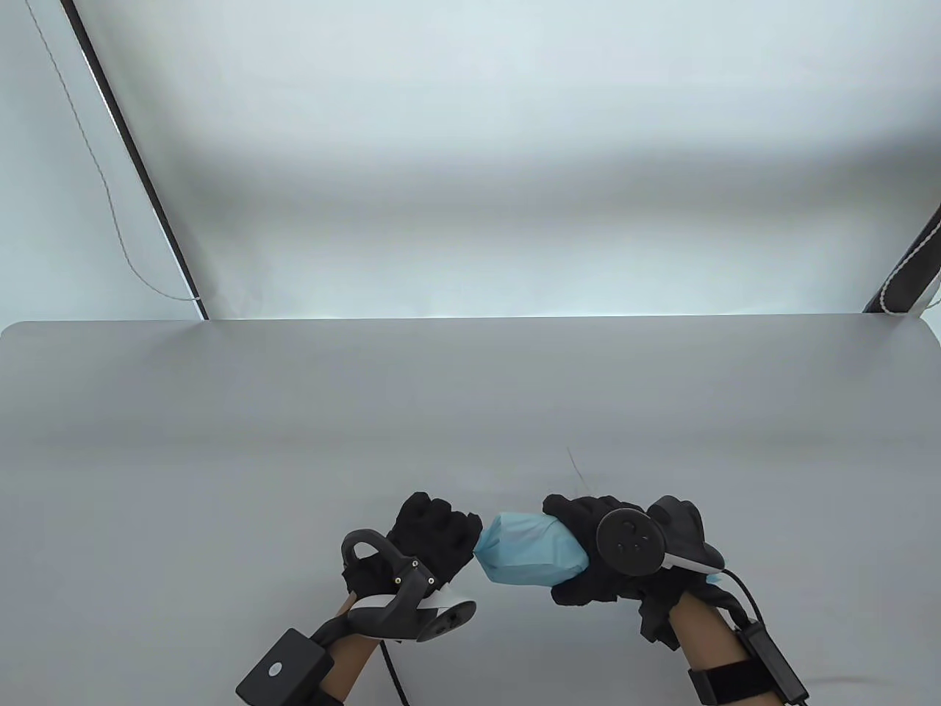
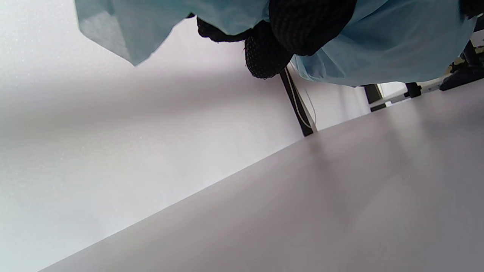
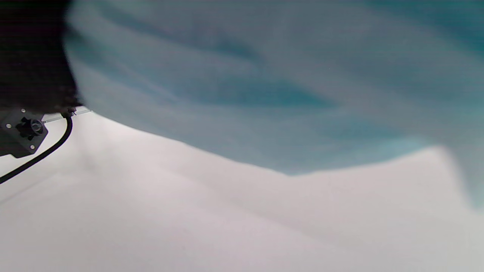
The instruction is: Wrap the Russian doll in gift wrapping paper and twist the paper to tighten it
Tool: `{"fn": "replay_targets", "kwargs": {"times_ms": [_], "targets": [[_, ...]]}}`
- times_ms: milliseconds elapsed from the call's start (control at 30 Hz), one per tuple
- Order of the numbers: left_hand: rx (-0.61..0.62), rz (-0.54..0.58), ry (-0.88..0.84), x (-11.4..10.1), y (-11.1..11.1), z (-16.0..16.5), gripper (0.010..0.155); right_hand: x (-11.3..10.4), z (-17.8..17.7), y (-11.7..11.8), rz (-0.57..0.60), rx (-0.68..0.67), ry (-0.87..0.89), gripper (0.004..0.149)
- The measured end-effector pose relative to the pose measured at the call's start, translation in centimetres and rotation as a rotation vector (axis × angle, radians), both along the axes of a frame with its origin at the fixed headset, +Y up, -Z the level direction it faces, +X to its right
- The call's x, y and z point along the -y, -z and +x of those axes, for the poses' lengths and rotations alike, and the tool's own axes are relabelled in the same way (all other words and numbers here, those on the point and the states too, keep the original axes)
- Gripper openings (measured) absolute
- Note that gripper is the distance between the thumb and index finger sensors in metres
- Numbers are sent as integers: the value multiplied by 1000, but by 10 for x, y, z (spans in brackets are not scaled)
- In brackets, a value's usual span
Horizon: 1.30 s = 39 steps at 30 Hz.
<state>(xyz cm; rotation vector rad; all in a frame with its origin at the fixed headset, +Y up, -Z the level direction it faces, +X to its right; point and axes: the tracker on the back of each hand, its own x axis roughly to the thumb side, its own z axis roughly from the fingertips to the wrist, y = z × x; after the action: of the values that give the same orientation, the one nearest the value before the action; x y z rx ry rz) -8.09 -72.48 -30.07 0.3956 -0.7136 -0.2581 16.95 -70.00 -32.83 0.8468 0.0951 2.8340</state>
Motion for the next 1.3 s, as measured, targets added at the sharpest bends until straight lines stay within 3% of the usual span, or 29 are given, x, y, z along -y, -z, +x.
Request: {"fn": "replay_targets", "kwargs": {"times_ms": [33, 133, 167, 233, 400, 600, 767, 933, 1100, 1300], "targets": [[-34, -34, 5, -1, 3, 0, 48, 1, 0, 0, 7, 1, -10, 113], [-247, -332, 65, -10, 14, -3, 57, 2, -3, -2, 61, 7, -49, 113], [-333, -463, 54, -15, 16, -8, 66, 1, -5, -3, 74, 10, -58, 113], [-380, -551, -16, -25, 15, -22, 85, 0, -5, -6, 109, 20, -57, 113], [-458, -408, -186, -36, -7, -54, 97, -5, -4, -1, 190, 64, -36, 113], [-488, -465, -145, -29, -8, -63, 107, -10, -25, 36, 207, 71, -143, 113], [-505, -516, -103, -18, -5, -65, 107, 11, -49, 80, 152, 108, -152, 113], [-525, -566, -120, -14, 0, -71, 105, 34, -62, 105, 115, 109, -152, 112], [-539, -597, -129, -10, 6, -73, 104, 55, -65, 109, 76, 65, -203, 111], [-545, -604, -122, -7, 8, -72, 103, 56, -64, 107, 69, 44, -228, 112]]}}
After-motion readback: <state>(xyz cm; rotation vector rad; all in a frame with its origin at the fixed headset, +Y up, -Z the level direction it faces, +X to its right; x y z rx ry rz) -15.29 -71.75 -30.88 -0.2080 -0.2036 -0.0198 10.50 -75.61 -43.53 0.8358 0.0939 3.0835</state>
